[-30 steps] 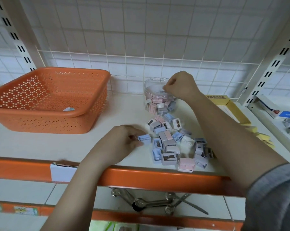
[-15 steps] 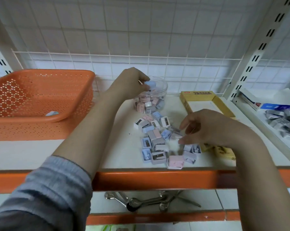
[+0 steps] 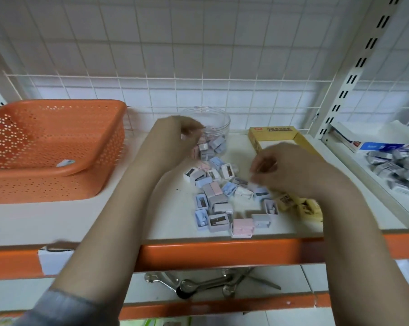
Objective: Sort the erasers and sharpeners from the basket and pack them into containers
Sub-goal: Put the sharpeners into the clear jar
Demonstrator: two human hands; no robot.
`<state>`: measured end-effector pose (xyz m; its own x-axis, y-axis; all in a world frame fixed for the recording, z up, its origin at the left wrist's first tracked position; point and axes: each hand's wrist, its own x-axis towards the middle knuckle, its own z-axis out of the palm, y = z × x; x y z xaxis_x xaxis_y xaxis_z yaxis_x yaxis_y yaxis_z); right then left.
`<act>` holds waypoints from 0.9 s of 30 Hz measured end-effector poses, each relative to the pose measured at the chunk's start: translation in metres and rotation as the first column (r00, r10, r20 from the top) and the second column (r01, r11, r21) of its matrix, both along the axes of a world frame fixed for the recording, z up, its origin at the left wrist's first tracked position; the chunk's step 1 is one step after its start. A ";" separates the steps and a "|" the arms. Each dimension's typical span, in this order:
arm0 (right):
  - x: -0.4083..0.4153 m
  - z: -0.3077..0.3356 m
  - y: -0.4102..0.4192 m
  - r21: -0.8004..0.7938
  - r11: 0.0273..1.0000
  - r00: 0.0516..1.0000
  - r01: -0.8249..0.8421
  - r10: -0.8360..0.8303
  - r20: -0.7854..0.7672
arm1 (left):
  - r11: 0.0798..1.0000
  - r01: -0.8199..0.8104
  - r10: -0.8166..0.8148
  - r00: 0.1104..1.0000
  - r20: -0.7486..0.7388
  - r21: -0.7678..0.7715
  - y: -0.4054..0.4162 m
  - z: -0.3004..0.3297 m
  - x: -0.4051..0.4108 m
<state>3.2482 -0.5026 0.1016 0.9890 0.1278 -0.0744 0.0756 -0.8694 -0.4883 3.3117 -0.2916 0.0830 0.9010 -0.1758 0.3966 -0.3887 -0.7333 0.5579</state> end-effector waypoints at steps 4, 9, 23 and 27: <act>0.038 0.024 0.004 0.144 0.987 0.961 0.075 -0.111 0.253 | 0.990 0.136 -0.138 0.983 -0.123 -0.030 0.008 -0.018 -0.052; 0.096 0.028 0.036 0.210 0.977 0.915 0.028 -0.110 0.388 | 0.963 0.266 -0.260 0.904 -0.338 -0.029 0.010 -0.036 -0.081; 0.118 -0.001 0.056 0.129 0.991 0.940 0.032 -0.074 0.334 | 0.970 0.243 -0.222 0.917 -0.332 0.022 0.021 -0.040 -0.087; 0.076 0.005 0.039 0.202 0.979 0.943 -0.002 -0.065 0.326 | 0.984 0.175 -0.181 0.959 -0.218 -0.044 0.028 -0.019 -0.070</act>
<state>3.3242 -0.4637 0.1063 0.9571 0.0750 0.2797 0.2357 -0.7629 -0.6020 3.2418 -0.2638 0.0640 0.9214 -0.3341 0.1983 -0.3774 -0.6487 0.6609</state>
